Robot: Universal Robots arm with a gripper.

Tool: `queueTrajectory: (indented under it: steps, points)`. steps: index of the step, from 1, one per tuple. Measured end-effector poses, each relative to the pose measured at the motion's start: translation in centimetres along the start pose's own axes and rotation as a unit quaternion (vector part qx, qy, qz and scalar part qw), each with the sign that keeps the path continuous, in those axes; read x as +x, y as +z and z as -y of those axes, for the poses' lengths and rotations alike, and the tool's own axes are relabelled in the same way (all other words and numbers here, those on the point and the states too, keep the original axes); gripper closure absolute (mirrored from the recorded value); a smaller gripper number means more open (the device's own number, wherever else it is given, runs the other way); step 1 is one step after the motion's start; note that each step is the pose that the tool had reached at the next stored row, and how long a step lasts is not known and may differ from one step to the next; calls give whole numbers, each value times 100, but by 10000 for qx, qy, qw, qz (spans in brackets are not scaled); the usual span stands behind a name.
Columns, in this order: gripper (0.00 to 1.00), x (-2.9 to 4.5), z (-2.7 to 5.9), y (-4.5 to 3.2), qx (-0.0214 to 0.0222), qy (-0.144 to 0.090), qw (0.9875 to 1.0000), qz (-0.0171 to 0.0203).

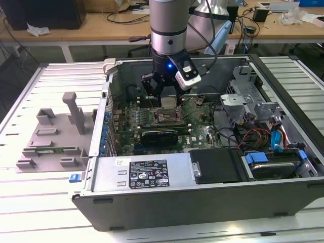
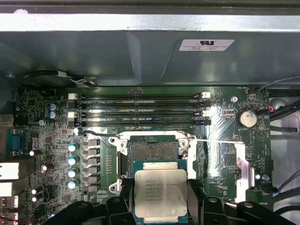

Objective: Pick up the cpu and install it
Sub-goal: 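Pick up the cpu and move it towards the insertion slot, then place the cpu into insertion slot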

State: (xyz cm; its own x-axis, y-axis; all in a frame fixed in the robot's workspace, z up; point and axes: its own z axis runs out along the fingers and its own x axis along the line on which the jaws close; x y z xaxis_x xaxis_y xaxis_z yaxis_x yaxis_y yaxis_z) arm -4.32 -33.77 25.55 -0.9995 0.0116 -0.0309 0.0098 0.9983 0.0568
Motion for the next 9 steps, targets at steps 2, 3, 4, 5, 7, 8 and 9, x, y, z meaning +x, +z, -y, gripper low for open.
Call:
queueTrajectory:
  steps: [2,3,4,5,7,8,9]
  points:
    - [46,0,0,1,0,0,10000,0]
    - [46,0,0,2,0,0,10000,0]
    - [46,0,0,2,0,0,10000,0]
    - [46,0,0,4,0,0,10000,0]
    - [46,0,0,4,0,0,10000,0]
    - [46,0,0,5,-24,1,10000,0]
    - [46,0,0,4,-39,73,10000,4]
